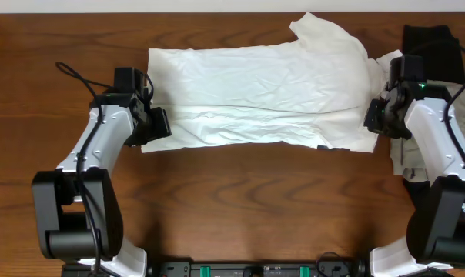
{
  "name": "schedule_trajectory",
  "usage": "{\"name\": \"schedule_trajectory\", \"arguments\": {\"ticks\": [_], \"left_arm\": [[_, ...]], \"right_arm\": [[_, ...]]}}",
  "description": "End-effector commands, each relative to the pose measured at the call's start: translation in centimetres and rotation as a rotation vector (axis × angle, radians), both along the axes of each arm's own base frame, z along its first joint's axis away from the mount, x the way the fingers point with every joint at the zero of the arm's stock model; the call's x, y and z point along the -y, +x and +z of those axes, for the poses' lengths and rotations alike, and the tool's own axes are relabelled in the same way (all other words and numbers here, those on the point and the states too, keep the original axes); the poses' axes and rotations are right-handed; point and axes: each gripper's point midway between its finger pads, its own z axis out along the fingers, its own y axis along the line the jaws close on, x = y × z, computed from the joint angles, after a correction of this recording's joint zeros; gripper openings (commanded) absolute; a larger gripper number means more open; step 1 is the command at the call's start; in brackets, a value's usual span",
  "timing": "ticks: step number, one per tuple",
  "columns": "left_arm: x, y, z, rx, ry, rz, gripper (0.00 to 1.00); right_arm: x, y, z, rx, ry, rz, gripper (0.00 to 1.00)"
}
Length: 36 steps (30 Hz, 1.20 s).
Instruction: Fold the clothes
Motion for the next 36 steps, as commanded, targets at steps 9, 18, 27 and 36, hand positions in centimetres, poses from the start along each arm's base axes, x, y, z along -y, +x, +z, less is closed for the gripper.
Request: {"name": "schedule_trajectory", "arguments": {"ticks": [9, 18, 27, 36], "left_arm": [[2.2, -0.2, 0.0, 0.004, -0.015, -0.080, 0.63], [2.2, -0.2, 0.0, 0.005, -0.015, -0.083, 0.63], [2.2, -0.2, 0.0, 0.005, -0.015, -0.083, 0.63], [2.2, -0.2, 0.0, 0.005, -0.015, -0.083, 0.63]], "right_arm": [[-0.3, -0.4, -3.3, -0.024, 0.033, 0.008, 0.32], [-0.6, -0.3, -6.0, -0.073, 0.057, 0.009, 0.02], [-0.6, 5.3, -1.8, 0.178, 0.066, 0.010, 0.01], [-0.4, 6.3, -1.7, 0.195, 0.057, 0.014, 0.01]]}}
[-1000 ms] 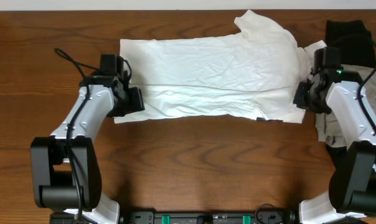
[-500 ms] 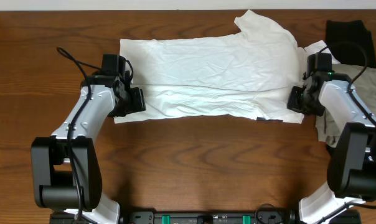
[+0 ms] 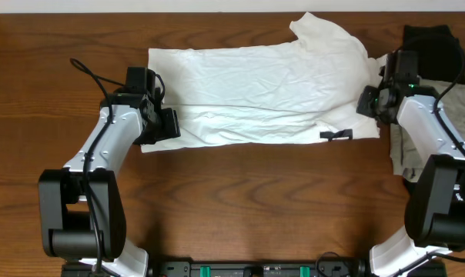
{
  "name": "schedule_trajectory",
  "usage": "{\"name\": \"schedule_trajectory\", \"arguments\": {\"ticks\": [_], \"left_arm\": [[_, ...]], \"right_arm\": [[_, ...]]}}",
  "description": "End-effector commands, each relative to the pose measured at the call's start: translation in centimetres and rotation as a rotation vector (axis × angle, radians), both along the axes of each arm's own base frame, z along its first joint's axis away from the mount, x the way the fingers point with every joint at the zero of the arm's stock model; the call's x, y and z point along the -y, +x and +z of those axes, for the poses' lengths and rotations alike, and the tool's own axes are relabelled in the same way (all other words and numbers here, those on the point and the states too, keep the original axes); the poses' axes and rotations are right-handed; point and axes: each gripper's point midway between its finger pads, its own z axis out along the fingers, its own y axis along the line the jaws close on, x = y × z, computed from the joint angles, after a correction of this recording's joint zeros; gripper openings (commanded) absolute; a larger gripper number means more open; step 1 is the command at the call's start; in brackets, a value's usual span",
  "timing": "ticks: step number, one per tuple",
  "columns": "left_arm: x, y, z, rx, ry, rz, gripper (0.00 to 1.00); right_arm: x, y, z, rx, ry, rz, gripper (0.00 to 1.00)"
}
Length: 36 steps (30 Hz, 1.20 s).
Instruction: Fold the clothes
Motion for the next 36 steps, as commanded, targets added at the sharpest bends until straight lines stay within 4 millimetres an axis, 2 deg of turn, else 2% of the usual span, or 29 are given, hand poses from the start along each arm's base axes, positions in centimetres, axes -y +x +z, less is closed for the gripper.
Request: {"name": "schedule_trajectory", "arguments": {"ticks": [1, 3, 8, 18, 21, 29, 36], "left_arm": [[0.1, -0.1, 0.0, 0.001, -0.004, -0.021, 0.63], [0.1, -0.1, 0.0, 0.000, -0.004, -0.021, 0.63], [0.1, -0.3, 0.0, -0.006, -0.004, -0.021, 0.63], [0.1, -0.7, -0.1, -0.024, -0.004, -0.022, 0.64], [0.1, -0.8, -0.1, -0.029, -0.003, -0.025, 0.70], [0.1, -0.8, -0.3, -0.027, -0.003, -0.025, 0.77], [0.2, 1.4, -0.1, 0.072, -0.007, -0.025, 0.75]], "right_arm": [[0.4, -0.2, -0.2, -0.019, -0.005, -0.022, 0.04], [0.6, -1.0, -1.2, -0.069, -0.014, -0.027, 0.17], [1.0, -2.6, -3.1, -0.166, -0.036, -0.038, 0.19], [1.4, -3.9, -3.4, -0.220, -0.061, -0.045, 0.22], [1.8, -4.5, -3.4, -0.244, -0.085, -0.052, 0.23], [1.6, -4.8, -3.5, -0.256, -0.072, -0.048, 0.34], [1.4, -4.0, -3.4, -0.223, -0.062, -0.045, 0.40]]}}
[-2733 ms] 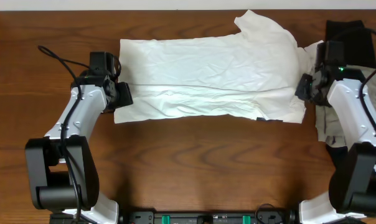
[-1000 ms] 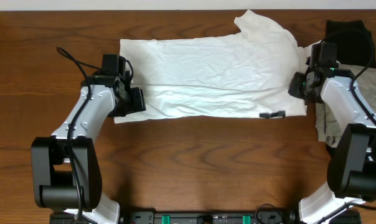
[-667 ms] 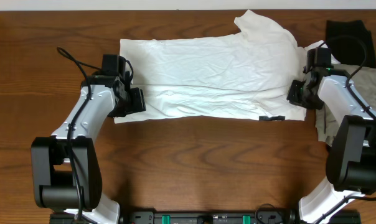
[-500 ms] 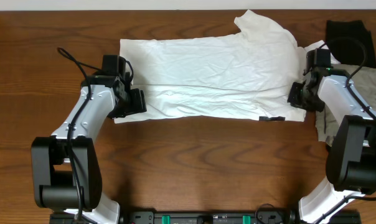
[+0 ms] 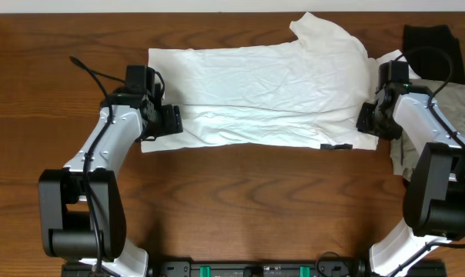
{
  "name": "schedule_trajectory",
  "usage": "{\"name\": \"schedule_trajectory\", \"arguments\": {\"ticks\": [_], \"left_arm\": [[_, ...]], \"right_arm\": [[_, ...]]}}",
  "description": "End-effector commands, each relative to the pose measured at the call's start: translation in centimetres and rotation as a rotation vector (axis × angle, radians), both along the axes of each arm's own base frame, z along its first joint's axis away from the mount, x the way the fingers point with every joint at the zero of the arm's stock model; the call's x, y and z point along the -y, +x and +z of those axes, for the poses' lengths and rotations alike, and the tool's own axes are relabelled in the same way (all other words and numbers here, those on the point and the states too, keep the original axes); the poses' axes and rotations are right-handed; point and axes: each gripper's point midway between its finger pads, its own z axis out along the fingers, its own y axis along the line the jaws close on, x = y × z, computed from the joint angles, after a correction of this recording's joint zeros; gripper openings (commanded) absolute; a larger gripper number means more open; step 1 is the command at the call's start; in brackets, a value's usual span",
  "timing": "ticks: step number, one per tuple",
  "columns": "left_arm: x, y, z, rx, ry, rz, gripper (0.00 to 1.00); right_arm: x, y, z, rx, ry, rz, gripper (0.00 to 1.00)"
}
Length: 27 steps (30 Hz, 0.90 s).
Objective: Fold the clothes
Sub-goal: 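Tug the shirt's lower edge outward with both grippers, then release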
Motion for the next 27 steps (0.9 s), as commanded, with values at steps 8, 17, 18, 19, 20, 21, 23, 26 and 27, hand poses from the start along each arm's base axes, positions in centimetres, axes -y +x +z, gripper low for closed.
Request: {"name": "schedule_trajectory", "arguments": {"ticks": [8, 17, 18, 19, 20, 21, 23, 26, 27], "left_arm": [[0.1, 0.7, -2.1, -0.001, -0.008, -0.006, 0.61], [0.0, -2.0, -5.9, -0.168, 0.000, -0.006, 0.61], [0.0, -2.4, -5.9, -0.186, 0.001, -0.006, 0.61], [-0.1, -2.8, -6.0, -0.202, 0.006, -0.005, 0.61], [-0.3, -3.2, -6.0, -0.218, 0.016, -0.002, 0.61], [-0.7, -3.6, -6.1, -0.235, 0.037, 0.001, 0.61], [-1.7, -4.7, -6.2, -0.277, 0.095, 0.008, 0.61], [-3.1, -6.3, -6.1, -0.340, 0.172, 0.014, 0.61], [-3.4, -6.8, -6.0, -0.362, 0.195, 0.015, 0.61]], "right_arm": [[0.1, 1.3, -0.2, 0.040, 0.012, -0.005, 0.40], [-0.1, -0.9, -3.5, -0.099, 0.028, -0.008, 0.39], [-0.2, -1.3, -3.9, -0.122, 0.031, -0.008, 0.39], [-0.2, -1.7, -4.0, -0.136, 0.033, -0.008, 0.38], [-0.3, -2.0, -4.1, -0.154, 0.035, -0.008, 0.38], [-0.3, -2.3, -4.1, -0.165, 0.036, -0.008, 0.37], [-0.4, -3.0, -4.1, -0.195, 0.039, -0.008, 0.36], [-0.6, -4.7, -4.0, -0.263, 0.047, -0.009, 0.37], [-0.7, -5.4, -3.9, -0.291, 0.050, -0.009, 0.36]]}}
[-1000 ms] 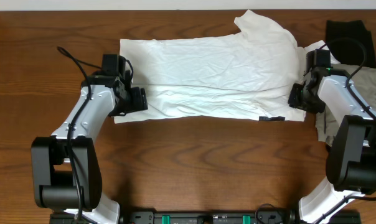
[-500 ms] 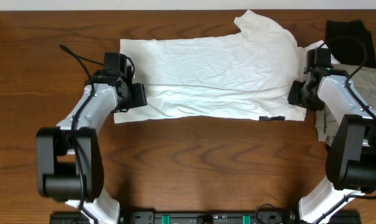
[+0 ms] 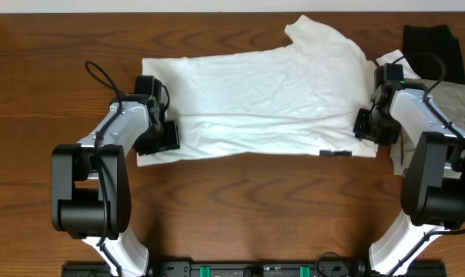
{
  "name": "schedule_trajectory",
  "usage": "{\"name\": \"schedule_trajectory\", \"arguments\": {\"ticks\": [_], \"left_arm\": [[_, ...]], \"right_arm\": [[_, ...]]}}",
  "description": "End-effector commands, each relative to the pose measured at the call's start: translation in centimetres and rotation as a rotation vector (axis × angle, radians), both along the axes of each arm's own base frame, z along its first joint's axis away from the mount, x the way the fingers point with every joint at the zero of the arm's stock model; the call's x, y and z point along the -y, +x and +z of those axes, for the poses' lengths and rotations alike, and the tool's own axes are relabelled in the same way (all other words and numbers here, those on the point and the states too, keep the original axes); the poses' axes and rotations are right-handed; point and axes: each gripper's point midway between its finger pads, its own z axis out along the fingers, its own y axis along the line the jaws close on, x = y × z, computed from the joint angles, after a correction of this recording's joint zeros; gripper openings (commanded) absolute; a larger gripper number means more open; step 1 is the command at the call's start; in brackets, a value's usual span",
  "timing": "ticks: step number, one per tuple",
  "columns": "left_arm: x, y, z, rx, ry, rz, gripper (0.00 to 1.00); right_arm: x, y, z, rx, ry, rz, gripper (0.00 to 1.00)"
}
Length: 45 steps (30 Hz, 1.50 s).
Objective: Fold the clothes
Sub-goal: 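Tug the shirt's lower edge outward with both grippers, then release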
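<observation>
A white T-shirt (image 3: 255,100) lies sideways across the wooden table (image 3: 240,208), hem to the left, collar and sleeves to the right, one sleeve (image 3: 313,31) pointing to the back. A small black tag (image 3: 336,153) shows at its near right edge. My left gripper (image 3: 162,138) sits on the near left corner of the hem, fingers pinched on the fabric. At the shirt's right edge, by the shoulder, my right gripper (image 3: 365,125) is closed on the cloth. Fingertips of both are mostly hidden by the gripper bodies.
A black garment (image 3: 429,42) lies at the back right corner. A grey garment (image 3: 452,96) and a white one (image 3: 390,61) lie under and beside the right arm. The far table edge runs just behind the shirt.
The whole shirt has shifted a little to the left and turned slightly, its left hem now slanted. My left gripper is lower on the hem corner; the right gripper moved slightly left.
Both grippers stood at the shirt's near corners. Then the right one was farther back with the right edge pulled up and the black tag showing. Then it was back near the front. Now the shirt lies shifted left, both grippers still at its ends.
</observation>
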Motion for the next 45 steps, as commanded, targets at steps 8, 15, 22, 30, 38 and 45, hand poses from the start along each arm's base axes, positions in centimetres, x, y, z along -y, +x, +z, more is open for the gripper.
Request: {"name": "schedule_trajectory", "arguments": {"ticks": [8, 15, 22, 30, 38, 45], "left_arm": [[-3.5, -5.4, -0.4, -0.220, 0.159, 0.036, 0.61], [-3.9, -7.7, 0.3, -0.318, 0.161, 0.051, 0.53], [-3.9, -7.4, 0.5, -0.298, 0.160, 0.054, 0.53], [-3.9, -4.1, 5.2, -0.034, 0.151, 0.074, 0.53], [-4.2, -2.6, 13.1, 0.285, 0.151, 0.099, 0.53], [-4.1, -2.5, 16.2, 0.411, 0.141, 0.108, 0.53]], "right_arm": [[-0.4, -6.6, -1.1, -0.284, 0.024, -0.008, 0.34], [-0.6, -8.3, -0.6, -0.358, 0.033, -0.011, 0.34], [-0.6, -8.1, -0.6, -0.350, 0.032, -0.011, 0.34], [-0.5, -5.9, -0.8, -0.248, 0.028, -0.006, 0.34], [-0.5, -3.9, 4.6, -0.042, 0.020, 0.003, 0.35], [-0.7, -2.2, 11.6, 0.233, 0.009, 0.024, 0.50]]}}
